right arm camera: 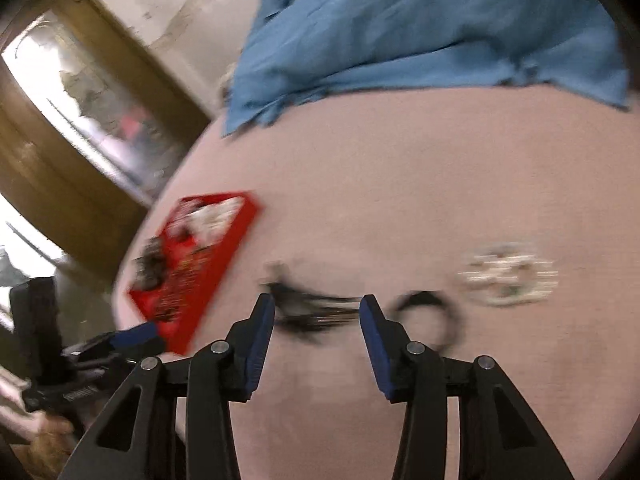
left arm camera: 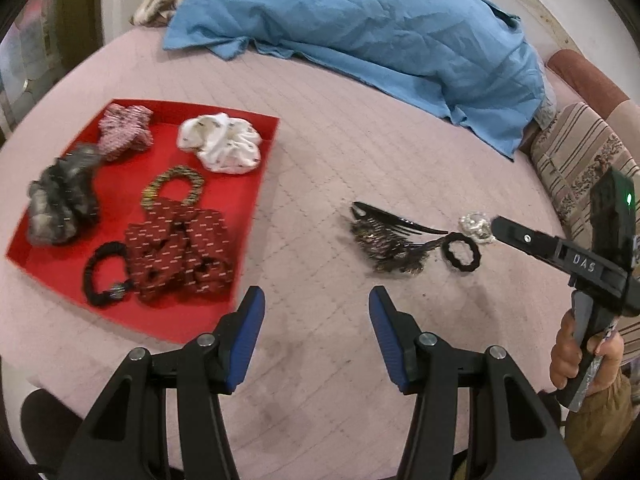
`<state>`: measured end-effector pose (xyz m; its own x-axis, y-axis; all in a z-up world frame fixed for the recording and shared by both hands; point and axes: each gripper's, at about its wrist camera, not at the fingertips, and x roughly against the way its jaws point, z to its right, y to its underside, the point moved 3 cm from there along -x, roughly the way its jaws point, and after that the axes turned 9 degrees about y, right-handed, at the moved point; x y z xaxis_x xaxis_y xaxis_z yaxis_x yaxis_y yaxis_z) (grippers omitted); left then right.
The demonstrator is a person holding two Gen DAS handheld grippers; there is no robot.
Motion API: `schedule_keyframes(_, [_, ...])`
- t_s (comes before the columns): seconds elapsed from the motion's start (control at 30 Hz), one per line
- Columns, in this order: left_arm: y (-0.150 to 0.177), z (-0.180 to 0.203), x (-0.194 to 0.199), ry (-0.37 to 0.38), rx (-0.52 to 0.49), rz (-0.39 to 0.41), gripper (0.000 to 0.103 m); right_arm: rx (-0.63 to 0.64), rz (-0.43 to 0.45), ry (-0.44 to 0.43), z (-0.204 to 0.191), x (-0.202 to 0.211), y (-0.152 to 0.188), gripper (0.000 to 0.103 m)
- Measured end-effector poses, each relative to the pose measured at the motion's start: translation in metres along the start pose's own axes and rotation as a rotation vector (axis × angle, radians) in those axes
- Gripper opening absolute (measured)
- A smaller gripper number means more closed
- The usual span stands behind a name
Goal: Organize jewelry
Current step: 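Move both tools toward the black claw clips and pearl bracelets, then grasp black claw clips with left tool while right tool grasps pearl bracelet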
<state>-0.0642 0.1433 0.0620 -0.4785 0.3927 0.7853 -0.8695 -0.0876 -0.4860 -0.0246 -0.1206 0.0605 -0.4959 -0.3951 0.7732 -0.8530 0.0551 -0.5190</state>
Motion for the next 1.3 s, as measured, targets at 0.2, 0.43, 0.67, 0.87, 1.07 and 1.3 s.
schedule_keyframes(0.2, [-0.013, 0.010, -0.024, 0.094, 0.048, -0.019, 0.063, -0.123, 0.018, 0.233, 0.079, 0.012, 0.006, 0.049])
schedule_keyframes(0.43, [-0.038, 0.028, -0.064, 0.135, 0.038, -0.029, 0.067, -0.156, 0.010, 0.318, 0.105, -0.009, 0.003, 0.049])
schedule_keyframes(0.67, [-0.045, 0.034, -0.099, 0.139, 0.012, -0.079, 0.067, -0.136, 0.037, 0.368, 0.104, -0.027, -0.007, 0.049])
schedule_keyframes(0.87, [-0.038, 0.035, -0.114, 0.145, -0.013, -0.120, 0.026, -0.107, 0.052, 0.395, 0.106, -0.032, -0.013, 0.024])
schedule_keyframes(1.07, [-0.037, 0.040, -0.106, 0.121, -0.049, -0.101, 0.015, -0.094, 0.058, 0.368, 0.102, -0.028, -0.013, 0.006])
schedule_keyframes(1.3, [-0.032, 0.044, -0.080, 0.136, -0.065, -0.069, 0.015, -0.114, 0.094, 0.308, 0.087, 0.003, 0.001, 0.006])
